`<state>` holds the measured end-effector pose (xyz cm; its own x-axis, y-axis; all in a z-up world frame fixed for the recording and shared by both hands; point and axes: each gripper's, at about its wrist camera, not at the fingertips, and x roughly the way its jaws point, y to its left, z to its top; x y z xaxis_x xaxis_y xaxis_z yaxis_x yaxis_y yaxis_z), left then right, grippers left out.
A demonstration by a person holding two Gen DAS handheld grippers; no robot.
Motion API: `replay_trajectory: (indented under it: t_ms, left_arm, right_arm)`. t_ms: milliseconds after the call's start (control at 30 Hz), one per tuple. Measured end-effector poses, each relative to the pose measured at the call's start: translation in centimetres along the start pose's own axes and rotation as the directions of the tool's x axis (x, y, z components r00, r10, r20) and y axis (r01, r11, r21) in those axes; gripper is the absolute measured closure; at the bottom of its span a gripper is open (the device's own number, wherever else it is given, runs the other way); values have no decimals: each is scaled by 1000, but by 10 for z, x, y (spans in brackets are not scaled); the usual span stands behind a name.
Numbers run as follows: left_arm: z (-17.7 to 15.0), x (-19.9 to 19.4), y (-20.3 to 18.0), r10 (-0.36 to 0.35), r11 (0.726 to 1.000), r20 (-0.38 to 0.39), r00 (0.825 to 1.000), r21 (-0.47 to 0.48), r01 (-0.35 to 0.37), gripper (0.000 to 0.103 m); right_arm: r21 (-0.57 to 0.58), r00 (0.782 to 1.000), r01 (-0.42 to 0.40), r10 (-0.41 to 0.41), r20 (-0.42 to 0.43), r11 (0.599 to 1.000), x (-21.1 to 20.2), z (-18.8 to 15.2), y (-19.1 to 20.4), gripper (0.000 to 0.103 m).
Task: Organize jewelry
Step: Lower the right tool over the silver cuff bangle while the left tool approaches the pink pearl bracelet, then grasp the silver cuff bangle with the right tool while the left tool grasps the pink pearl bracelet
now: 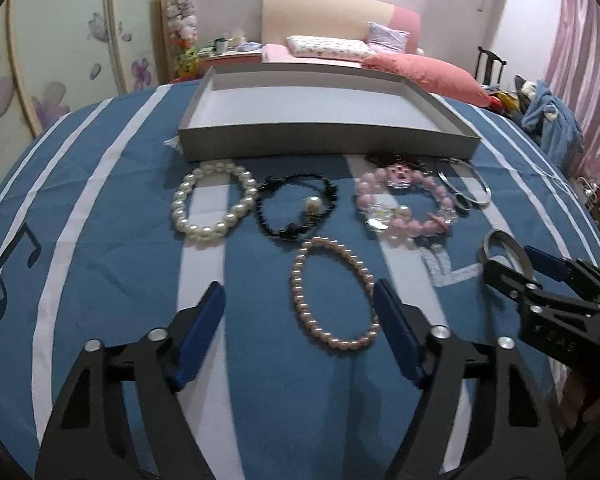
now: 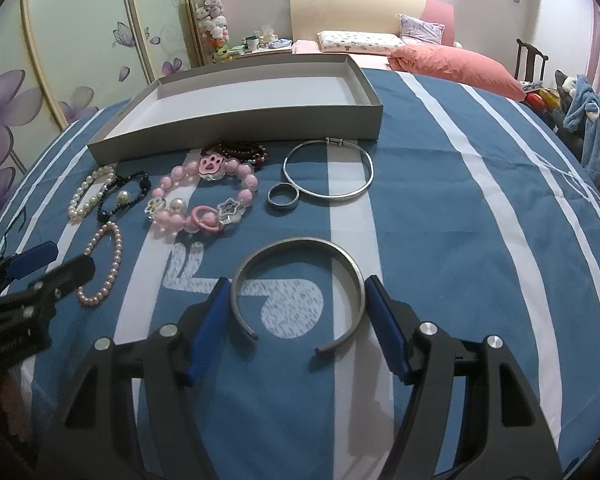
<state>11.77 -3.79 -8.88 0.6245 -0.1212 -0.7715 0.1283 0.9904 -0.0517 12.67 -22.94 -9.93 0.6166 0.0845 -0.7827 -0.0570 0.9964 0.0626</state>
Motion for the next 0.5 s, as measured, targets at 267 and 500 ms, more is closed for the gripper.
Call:
replay_trajectory:
  t_ms: [267, 500]
  left_arm:
    - [-2, 4, -4, 40, 998, -4, 999, 38, -40, 67]
    - [-2, 2, 3, 56, 998, -3, 998, 36, -56, 81]
  right_arm:
    - [-9, 1000, 12, -12, -3, 1000, 1, 1, 0, 37]
    - [-34, 999, 30, -31, -14, 999, 3, 4, 5, 35]
